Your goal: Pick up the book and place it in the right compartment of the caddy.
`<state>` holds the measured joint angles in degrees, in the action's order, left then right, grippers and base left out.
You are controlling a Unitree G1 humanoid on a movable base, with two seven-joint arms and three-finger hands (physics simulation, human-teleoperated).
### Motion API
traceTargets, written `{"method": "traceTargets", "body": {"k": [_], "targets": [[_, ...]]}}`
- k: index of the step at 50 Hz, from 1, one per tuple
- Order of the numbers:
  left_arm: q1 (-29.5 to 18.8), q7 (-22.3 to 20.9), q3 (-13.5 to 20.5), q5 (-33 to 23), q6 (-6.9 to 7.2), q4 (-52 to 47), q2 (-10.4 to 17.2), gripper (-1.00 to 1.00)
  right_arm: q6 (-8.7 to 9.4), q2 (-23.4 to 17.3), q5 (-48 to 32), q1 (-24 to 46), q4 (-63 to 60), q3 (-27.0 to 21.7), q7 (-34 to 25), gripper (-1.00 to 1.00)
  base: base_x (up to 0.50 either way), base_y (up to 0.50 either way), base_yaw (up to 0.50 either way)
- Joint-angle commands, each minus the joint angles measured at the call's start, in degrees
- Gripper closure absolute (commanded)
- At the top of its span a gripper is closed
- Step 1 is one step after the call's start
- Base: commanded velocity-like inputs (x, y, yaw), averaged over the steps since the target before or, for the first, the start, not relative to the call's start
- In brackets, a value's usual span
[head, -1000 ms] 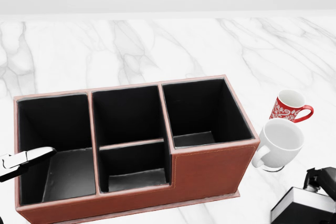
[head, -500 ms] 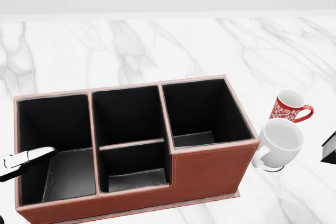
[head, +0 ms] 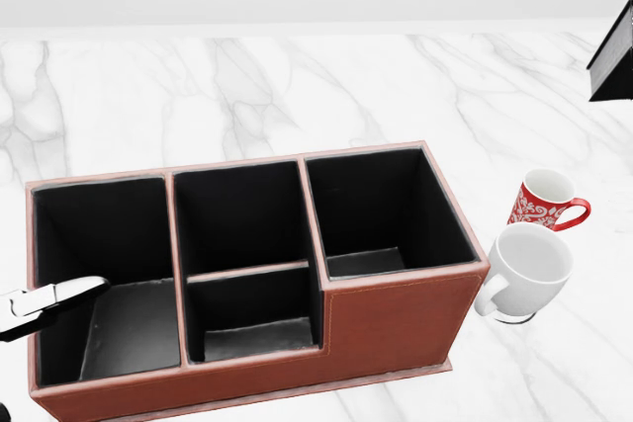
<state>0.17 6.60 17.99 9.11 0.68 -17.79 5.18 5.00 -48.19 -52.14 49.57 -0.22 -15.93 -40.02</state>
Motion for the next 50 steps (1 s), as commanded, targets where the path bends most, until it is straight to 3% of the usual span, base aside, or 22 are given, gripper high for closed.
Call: {"method": "traceTargets", "body": {"k": [1, 9, 22, 35, 37, 50], "targets": [[0.0, 0.0, -0.1, 0.0, 0.16, -0.2, 0.0, -1.00, 0.00, 1.2, -4.3, 16.0, 10.0, 5.6, 0.0, 1.00, 0.00, 0.00, 0.00], [0.0, 0.0, 0.0, 0.0, 0.28, -0.3, 0.0, -1.00, 0.00, 6.6, -7.5, 22.9, 13.6, 7.9, 0.0, 1.00, 0.00, 0.00, 0.00], [-0.2, 0.0, -0.4, -0.3, 0.07, 0.2, -0.1, -1.00, 0.00, 18.4, -12.1, 25.9, 17.8, 11.7, 0.0, 1.00, 0.00, 0.00, 0.00], [-0.2, 0.0, -0.3, -0.1, 0.09, 0.3, 0.0, -1.00, 0.00, 28.0, -15.4, 21.8, 12.8, 14.2, 0.0, 1.00, 0.00, 0.00, 0.00], [-0.4, -0.2, -0.2, -0.1, -0.41, 1.1, 0.1, -1.00, 0.00, 29.6, -15.4, 22.4, 13.5, 14.3, 0.0, 1.00, 0.00, 0.00, 0.00], [-0.4, -0.1, -0.2, 0.1, -0.83, 1.5, 0.2, -1.00, 0.00, 33.3, -17.3, 17.7, 13.9, 15.8, 0.0, 1.00, 0.00, 0.00, 0.00]]}}
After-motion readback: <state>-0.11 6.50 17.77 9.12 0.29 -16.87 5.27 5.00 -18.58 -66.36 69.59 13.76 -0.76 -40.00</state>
